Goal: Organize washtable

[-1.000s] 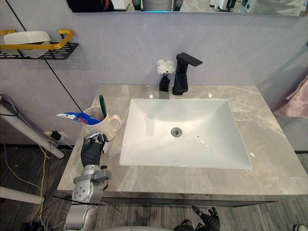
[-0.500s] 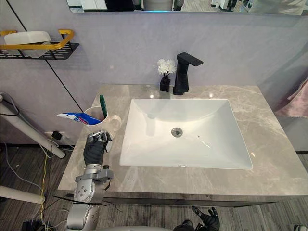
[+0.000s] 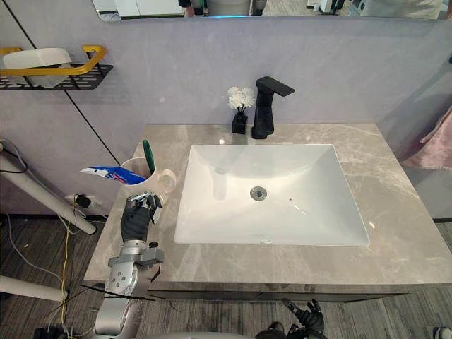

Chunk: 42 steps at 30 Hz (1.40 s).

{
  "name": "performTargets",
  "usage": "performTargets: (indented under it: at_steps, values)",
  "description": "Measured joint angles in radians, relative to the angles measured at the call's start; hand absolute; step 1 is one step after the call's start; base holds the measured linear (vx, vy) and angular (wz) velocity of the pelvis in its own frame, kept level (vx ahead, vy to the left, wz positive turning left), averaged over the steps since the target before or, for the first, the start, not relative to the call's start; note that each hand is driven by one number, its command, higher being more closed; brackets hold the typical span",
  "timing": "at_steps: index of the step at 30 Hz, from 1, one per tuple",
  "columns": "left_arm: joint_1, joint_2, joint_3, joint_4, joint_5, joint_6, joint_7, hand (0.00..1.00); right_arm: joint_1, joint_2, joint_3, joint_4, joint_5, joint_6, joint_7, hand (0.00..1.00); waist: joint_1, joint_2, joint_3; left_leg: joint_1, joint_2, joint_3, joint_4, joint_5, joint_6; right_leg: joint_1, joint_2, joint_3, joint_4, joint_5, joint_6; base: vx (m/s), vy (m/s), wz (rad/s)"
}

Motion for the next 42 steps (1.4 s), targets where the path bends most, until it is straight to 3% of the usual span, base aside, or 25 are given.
performTargets:
  at_steps: [23,42]
  values:
    - [-0.004,0.069,-0.014,0.090,0.055,0.004,-0.108,1.00,0.011,0.000,-0.006,0.004,-0.039,0.000,0.027,0.00,0.001,0.015,-0.004,-0.003,0.000,0.024,0.007,-0.011,-0.005,-0.018,-0.001,0.026,0.003,0.000,0.000,0.00,-0.003,-0.02]
    - [-0.091,0.143,-0.020,0.165,0.094,-0.019,-0.152,1.00,0.015,-0.009,-0.015,0.004,-0.075,0.000,0.044,0.00,-0.005,0.019,-0.005,-0.017,-0.001,0.032,0.008,-0.012,-0.005,-0.042,-0.005,0.037,0.012,0.000,0.000,0.00,-0.002,-0.01]
